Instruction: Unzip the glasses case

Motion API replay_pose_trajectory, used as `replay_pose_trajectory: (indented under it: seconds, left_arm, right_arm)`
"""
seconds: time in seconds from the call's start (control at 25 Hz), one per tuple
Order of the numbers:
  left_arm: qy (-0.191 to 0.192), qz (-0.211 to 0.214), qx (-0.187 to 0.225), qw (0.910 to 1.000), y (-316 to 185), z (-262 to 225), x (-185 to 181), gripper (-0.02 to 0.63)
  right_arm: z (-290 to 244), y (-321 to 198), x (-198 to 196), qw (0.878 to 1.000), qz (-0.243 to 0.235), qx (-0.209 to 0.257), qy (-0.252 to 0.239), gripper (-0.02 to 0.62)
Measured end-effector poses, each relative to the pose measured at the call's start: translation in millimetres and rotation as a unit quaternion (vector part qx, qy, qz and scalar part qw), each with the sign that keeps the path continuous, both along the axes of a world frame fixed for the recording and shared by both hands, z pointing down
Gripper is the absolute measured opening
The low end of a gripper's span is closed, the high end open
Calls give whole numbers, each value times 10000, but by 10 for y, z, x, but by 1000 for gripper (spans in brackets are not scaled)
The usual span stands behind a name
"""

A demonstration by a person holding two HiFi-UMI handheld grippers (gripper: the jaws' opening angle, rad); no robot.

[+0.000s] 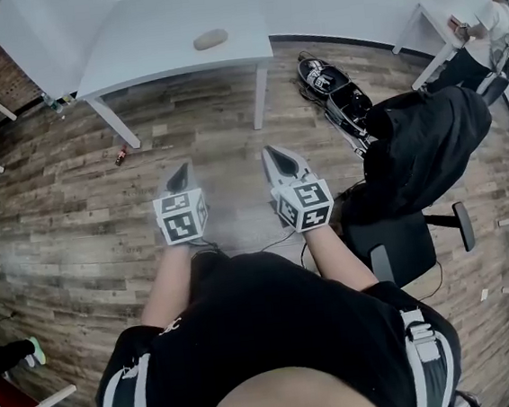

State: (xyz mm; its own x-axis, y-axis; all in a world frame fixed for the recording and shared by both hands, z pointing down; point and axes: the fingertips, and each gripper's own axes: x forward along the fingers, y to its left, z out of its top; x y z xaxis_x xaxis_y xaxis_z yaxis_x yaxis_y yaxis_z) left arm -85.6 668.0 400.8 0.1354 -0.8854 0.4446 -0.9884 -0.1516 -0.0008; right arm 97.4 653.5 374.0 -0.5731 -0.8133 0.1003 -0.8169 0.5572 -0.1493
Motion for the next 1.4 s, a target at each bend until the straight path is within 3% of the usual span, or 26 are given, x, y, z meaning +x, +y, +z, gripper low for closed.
replay_pose_trajectory:
  seconds: [0.2, 0.48, 0.76, 1.08, 1.4]
  left_arm:
    - [-60, -6, -109, 9999, -34, 83, 161, 5]
    - [-62, -124, -138, 9998, -400, 227, 49, 5]
    - [36, -31, -282, 9996, -1190, 405, -232, 5]
    - [121, 86, -282, 9995, -2433, 330, -730, 5]
    - [367, 119, -333, 9987, -3360, 295, -1298, 5]
  right_arm:
    - [119, -71, 182, 9999, 6, -159, -32, 15]
    - [229, -414, 69, 9998, -129, -149, 7, 14]
    - [462, -1200, -256, 9992, -147, -352, 111, 14]
    - [325, -2397, -768, 9990, -80, -324, 284, 15]
    - [238, -3293, -1336, 9979, -77, -377, 515, 15]
